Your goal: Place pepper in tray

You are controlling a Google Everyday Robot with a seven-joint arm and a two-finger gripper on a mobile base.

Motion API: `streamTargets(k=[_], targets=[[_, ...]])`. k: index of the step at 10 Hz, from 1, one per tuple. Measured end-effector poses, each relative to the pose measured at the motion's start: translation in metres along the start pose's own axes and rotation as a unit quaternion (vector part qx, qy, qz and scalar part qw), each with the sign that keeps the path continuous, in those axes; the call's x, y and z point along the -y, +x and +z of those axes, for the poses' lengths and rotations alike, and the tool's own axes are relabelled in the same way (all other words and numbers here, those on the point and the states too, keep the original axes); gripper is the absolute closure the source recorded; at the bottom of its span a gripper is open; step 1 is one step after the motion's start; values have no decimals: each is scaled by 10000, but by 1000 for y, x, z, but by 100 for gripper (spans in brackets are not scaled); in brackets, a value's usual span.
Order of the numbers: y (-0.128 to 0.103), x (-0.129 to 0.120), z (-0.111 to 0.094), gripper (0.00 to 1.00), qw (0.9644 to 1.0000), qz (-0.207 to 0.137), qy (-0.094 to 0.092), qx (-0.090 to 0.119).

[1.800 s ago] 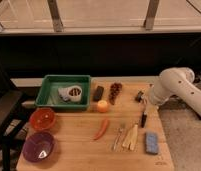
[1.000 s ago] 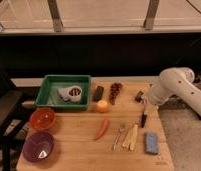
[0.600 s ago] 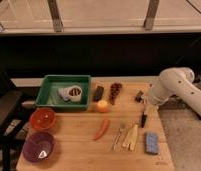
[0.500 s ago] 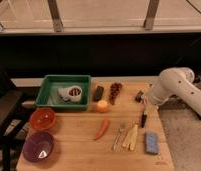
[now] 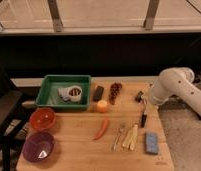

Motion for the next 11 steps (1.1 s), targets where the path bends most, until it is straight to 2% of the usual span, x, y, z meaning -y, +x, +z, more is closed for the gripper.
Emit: streamTargets(k=[3, 4, 5, 6, 7, 8, 9, 11], targets=[[0, 0, 0, 39, 10000, -18, -3, -5], [-3, 0, -1, 39, 9999, -152, 15, 40], [-7, 0, 0, 39, 9992, -378, 19, 113], [-22, 0, 2, 39, 9959, -872, 34, 239], [-35, -1, 5, 39, 9922, -1206, 38, 316], [-58, -1, 11, 39, 9844, -1706, 44, 425], [-74, -3, 16, 39, 9779, -2031, 28, 489], [-113, -8, 28, 39, 9584, -2791, -32, 591]])
